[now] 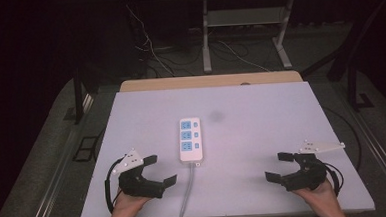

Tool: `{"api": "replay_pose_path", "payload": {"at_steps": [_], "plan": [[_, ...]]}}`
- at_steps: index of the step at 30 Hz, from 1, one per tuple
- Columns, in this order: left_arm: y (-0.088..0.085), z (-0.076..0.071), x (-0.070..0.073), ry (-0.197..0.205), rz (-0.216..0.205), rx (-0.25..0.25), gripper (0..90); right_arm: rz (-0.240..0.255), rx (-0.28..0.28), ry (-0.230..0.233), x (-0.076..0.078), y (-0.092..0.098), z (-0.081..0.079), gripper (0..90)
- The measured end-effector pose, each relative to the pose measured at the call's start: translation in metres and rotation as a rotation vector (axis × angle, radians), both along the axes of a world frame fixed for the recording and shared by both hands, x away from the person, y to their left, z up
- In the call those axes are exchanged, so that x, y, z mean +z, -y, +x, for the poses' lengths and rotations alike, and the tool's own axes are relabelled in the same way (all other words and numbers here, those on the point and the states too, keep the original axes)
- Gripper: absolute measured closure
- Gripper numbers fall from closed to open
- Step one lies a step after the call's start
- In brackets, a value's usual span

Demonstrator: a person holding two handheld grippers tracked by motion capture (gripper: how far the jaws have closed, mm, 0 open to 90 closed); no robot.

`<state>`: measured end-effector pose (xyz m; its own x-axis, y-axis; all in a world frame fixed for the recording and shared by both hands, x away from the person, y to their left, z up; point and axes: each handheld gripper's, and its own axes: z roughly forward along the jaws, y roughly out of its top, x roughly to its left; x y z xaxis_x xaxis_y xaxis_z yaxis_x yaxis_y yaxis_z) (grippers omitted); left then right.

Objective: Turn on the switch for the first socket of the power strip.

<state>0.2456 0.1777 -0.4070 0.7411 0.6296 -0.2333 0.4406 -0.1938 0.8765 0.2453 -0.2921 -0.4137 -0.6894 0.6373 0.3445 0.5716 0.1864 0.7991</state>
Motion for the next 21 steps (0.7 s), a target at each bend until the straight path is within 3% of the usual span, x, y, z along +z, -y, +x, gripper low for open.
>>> {"api": "replay_pose_path", "payload": {"at_steps": [21], "plan": [[-0.0005, 0.0002, -0.0005, -0.007, -0.004, -0.01, 0.0, -0.002, -0.002, 0.006, 0.0, 0.0017, -0.0005, 0.7]]}}
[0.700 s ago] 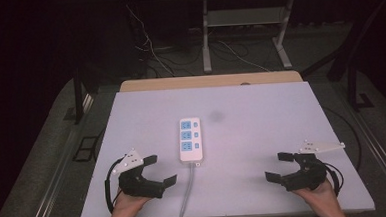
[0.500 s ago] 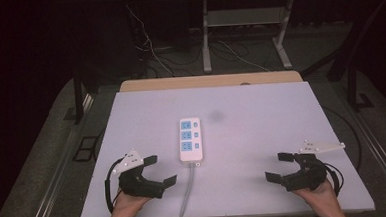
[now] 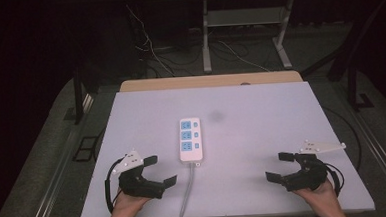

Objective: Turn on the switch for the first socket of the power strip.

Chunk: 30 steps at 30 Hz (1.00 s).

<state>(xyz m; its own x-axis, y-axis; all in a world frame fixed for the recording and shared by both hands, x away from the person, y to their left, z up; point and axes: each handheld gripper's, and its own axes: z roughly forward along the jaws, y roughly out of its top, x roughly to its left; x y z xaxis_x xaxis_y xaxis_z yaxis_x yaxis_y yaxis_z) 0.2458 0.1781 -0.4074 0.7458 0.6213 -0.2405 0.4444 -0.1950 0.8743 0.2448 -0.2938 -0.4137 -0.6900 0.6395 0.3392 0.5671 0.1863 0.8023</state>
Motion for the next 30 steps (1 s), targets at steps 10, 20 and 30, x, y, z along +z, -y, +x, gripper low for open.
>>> {"api": "replay_pose_path", "payload": {"at_steps": [10, 20, 30], "plan": [[0.0, -0.001, 0.003, 0.002, 0.002, 0.007, 0.0, -0.006, 0.001, -0.006, -0.001, 0.001, 0.001, 0.7], [0.0, -0.002, 0.01, 0.002, 0.019, 0.005, 0.0, -0.014, 0.007, -0.013, -0.001, 0.0, 0.001, 0.7], [0.004, 0.005, 0.02, 0.007, 0.047, -0.002, 0.0, -0.019, 0.008, -0.012, -0.002, 0.001, 0.001, 0.7]]}}
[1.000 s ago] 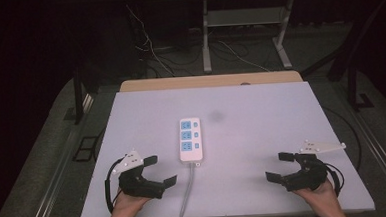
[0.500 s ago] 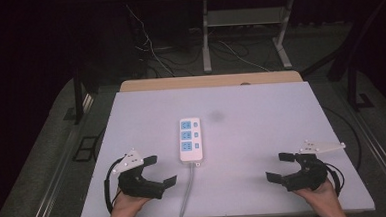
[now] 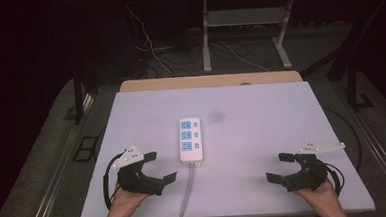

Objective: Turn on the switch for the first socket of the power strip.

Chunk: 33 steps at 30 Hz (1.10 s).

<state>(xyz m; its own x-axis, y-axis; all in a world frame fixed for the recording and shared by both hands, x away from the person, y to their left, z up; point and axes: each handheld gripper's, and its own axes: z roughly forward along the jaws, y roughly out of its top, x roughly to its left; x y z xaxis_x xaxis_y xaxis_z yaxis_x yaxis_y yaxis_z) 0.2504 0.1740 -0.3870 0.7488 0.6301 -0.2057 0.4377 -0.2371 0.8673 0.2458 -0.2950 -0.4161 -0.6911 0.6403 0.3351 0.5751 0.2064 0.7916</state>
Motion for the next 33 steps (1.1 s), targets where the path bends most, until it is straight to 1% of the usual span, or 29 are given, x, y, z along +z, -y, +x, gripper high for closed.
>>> {"api": "replay_pose_path", "payload": {"at_steps": [9, 13, 16, 17, 18, 24, 33], "plan": [[0.007, 0.011, 0.008, -0.003, 0.039, -0.026, 0.0, -0.004, -0.002, -0.001, 0.0, 0.0, 0.0, 0.7], [0.009, 0.015, 0.011, -0.003, 0.043, -0.03, 0.0, -0.005, -0.001, -0.001, 0.0, 0.0, 0.0, 0.7], [0.011, 0.02, 0.012, -0.012, 0.047, -0.036, 0.0, -0.005, -0.002, -0.002, 0.0, 0.001, 0.0, 0.7], [0.012, 0.023, 0.013, -0.021, 0.054, -0.044, 0.0, -0.005, -0.002, 0.0, 0.0, 0.001, 0.0, 0.7], [0.012, 0.023, 0.013, -0.021, 0.054, -0.044, 0.0, -0.006, -0.001, 0.0, 0.0, 0.001, 0.0, 0.7], [0.018, 0.031, 0.019, -0.027, 0.092, -0.071, 0.0, -0.01, -0.003, 0.0, 0.0, 0.001, 0.0, 0.6], [0.027, 0.044, 0.028, -0.032, 0.122, -0.094, 0.0, -0.015, -0.001, -0.001, -0.001, 0.0, 0.0, 0.7]]}}
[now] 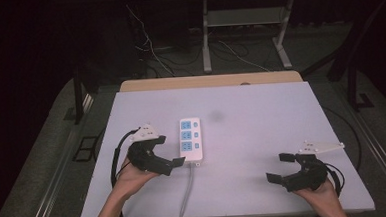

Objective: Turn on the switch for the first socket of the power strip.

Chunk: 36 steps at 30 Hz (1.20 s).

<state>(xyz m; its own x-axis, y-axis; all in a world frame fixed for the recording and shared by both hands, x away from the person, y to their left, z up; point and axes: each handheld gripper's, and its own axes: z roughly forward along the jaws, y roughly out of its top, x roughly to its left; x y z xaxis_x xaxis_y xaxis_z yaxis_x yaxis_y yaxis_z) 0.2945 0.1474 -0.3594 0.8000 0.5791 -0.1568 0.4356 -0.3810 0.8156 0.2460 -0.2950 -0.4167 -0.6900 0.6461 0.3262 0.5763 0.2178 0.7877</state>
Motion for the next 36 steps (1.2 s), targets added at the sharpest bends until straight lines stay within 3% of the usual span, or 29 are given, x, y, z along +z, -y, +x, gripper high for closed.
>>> {"api": "replay_pose_path", "payload": {"at_steps": [12, 36], "plan": [[0.012, 0.015, 0.007, -0.011, 0.039, -0.024, 0.0, 0.0, 0.001, 0.0, 0.0, 0.0, 0.0, 0.7], [0.036, 0.054, 0.004, -0.067, 0.144, -0.058, 0.0, -0.001, 0.004, 0.004, 0.0, 0.0, 0.0, 0.6]]}}
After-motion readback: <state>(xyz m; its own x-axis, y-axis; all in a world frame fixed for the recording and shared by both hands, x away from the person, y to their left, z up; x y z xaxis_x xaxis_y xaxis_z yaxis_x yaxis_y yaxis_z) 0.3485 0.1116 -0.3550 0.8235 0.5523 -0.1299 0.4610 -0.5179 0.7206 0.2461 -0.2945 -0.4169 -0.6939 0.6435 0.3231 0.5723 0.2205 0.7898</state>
